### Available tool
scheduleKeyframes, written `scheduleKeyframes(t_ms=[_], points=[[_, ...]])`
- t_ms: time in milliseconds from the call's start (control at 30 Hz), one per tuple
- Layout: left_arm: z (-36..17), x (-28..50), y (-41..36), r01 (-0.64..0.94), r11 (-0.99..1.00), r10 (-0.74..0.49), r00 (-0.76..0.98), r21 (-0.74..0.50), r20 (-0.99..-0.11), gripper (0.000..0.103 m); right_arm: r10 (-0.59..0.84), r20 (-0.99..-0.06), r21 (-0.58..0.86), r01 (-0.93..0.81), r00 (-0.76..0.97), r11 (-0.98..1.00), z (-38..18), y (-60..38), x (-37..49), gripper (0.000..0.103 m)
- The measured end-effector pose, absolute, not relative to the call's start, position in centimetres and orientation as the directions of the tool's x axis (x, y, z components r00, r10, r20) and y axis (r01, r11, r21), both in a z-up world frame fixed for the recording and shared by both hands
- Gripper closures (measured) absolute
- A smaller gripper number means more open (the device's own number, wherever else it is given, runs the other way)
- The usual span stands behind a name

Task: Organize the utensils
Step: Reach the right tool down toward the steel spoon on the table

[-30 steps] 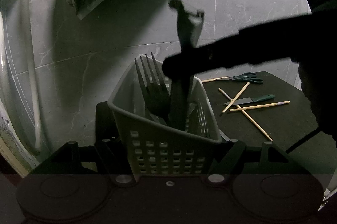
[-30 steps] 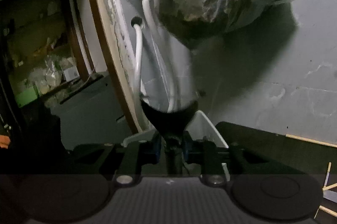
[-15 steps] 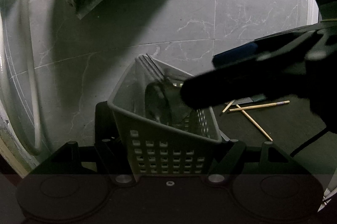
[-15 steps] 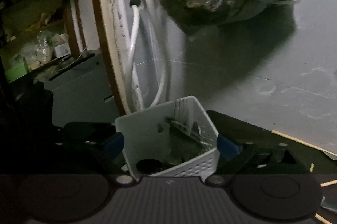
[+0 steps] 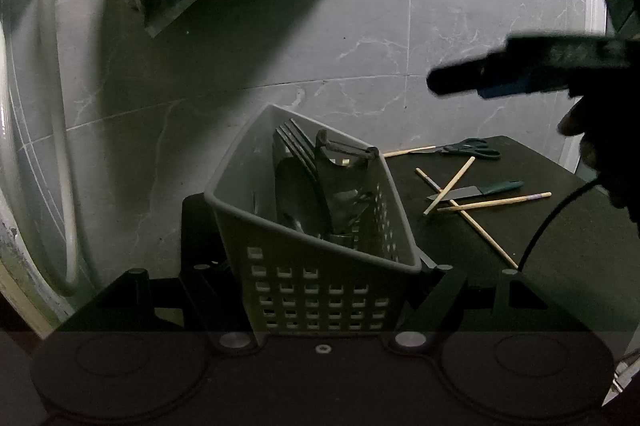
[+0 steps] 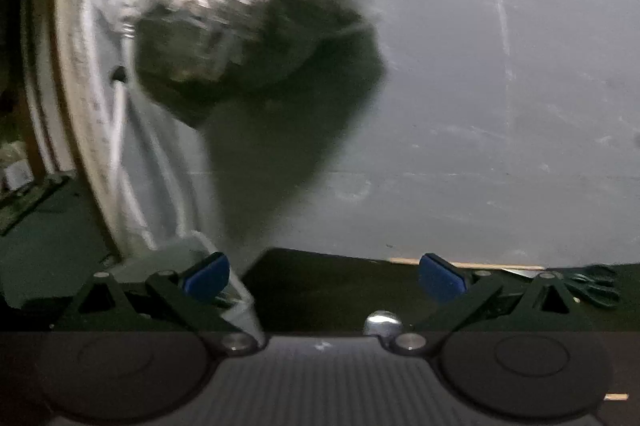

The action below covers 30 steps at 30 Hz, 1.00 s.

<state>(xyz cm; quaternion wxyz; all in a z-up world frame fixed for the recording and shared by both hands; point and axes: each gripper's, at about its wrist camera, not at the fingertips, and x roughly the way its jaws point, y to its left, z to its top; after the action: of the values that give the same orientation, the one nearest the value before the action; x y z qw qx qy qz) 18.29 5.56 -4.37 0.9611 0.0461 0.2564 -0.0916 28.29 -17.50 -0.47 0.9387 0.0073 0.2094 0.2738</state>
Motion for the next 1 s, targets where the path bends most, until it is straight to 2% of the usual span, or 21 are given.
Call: scheduleKeyframes(t_ms=[233, 600, 900, 1000], points=[[-4.2, 18.4, 5.5, 0.183, 0.982, -0.135, 0.853, 0.047, -0.504, 0.026, 0.464, -0.483, 0.068, -0.497, 0.742, 0.865, -3.9, -17.5, 32.9, 0.0], [-4.0, 18.6, 5.1, 0.169, 0.984, -0.116, 0.849, 0.057, -0.515, 0.026, 0.516, -0.635, 0.083, -0.613, 0.576, 0.786, -9.1, -16.2, 39.9, 0.0], [-3.9, 18.7, 4.6, 0.147, 0.987, -0.093, 0.849, 0.063, -0.521, 0.026, 0.554, -0.666, 0.057, -0.706, 0.5, 0.706, -10.7, -15.6, 41.5, 0.005], [-3.8, 18.6, 4.5, 0.139, 0.988, -0.087, 0.848, 0.062, -0.523, 0.026, 0.55, -0.679, 0.058, -0.711, 0.486, 0.701, -10.9, -15.5, 42.0, 0.01]])
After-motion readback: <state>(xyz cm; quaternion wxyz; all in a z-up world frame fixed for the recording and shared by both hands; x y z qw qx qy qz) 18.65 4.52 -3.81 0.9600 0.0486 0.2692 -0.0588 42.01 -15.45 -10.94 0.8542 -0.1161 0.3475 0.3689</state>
